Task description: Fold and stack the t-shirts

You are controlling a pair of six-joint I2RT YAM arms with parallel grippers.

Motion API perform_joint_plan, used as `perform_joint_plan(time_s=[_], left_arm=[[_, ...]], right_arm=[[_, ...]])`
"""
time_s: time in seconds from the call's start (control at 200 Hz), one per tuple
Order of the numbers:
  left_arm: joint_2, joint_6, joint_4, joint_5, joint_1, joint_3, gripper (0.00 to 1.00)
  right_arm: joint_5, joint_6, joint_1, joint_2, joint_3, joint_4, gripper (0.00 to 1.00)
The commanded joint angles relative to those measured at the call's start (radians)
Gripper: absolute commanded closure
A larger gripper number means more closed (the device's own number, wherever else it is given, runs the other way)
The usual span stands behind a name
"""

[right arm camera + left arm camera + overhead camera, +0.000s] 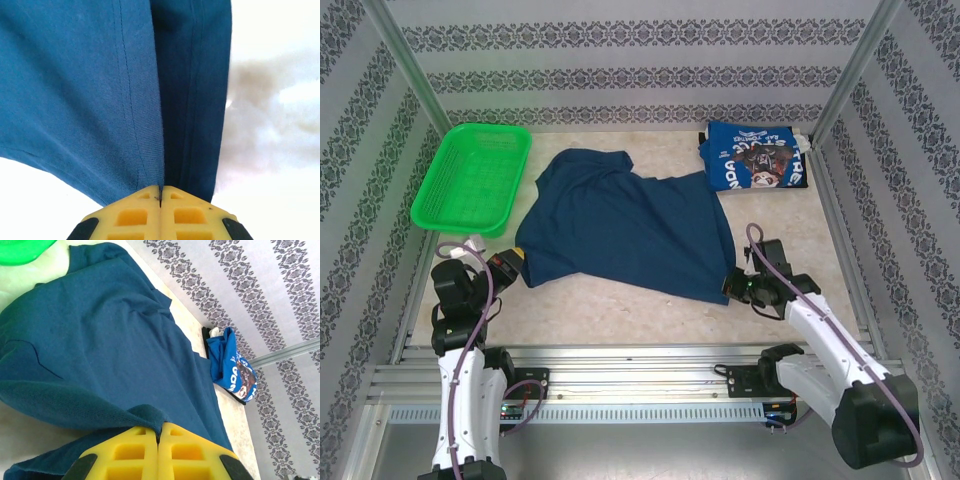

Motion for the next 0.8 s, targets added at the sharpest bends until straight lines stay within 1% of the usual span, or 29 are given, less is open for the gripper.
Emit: perform_joint_plan(time_s=[0.0,0.14,0.275,0.47,0.58,0.679,0.734,0.794], left_arm=[[-0.013,0.020,-0.075,0.002,0.001,0.032,1.00],[-0.013,0.030,-0.124,-0.024,0.001,0.052,1.00],[-0.013,0.061,-0.211,-0.090,0.000,0.090,1.00],[-0.010,0.063,-0.235,-0.108,0.001,0.119,1.00],[-0.010,0.063,-0.239,-0.110,0.001,0.126,1.00],[-0.012,0.062,-0.231,-0.112,0.001,0.122,1.00],[-0.010,0.054,-0.216,-0.110,0.000,0.115,1.00],[-0.010,0.052,-0.208,-0.113,0.001,0.111,1.00]], right_arm=[[-0.006,0.065,0.045,-0.037,-0.022,-0.074,1.00],[0.018,0.111,0.118,-0.025,-0.041,-0.080,1.00],[0.050,0.152,0.174,-0.010,-0.058,-0.084,1.00],[0.094,0.223,0.259,-0.092,-0.094,-0.130,1.00],[0.111,0.254,0.278,-0.145,-0.109,-0.152,1.00],[0.126,0.259,0.284,-0.158,-0.111,-0.143,1.00],[0.126,0.258,0.283,-0.154,-0.100,-0.120,1.00],[0.096,0.257,0.280,-0.150,-0.083,-0.076,1.00]])
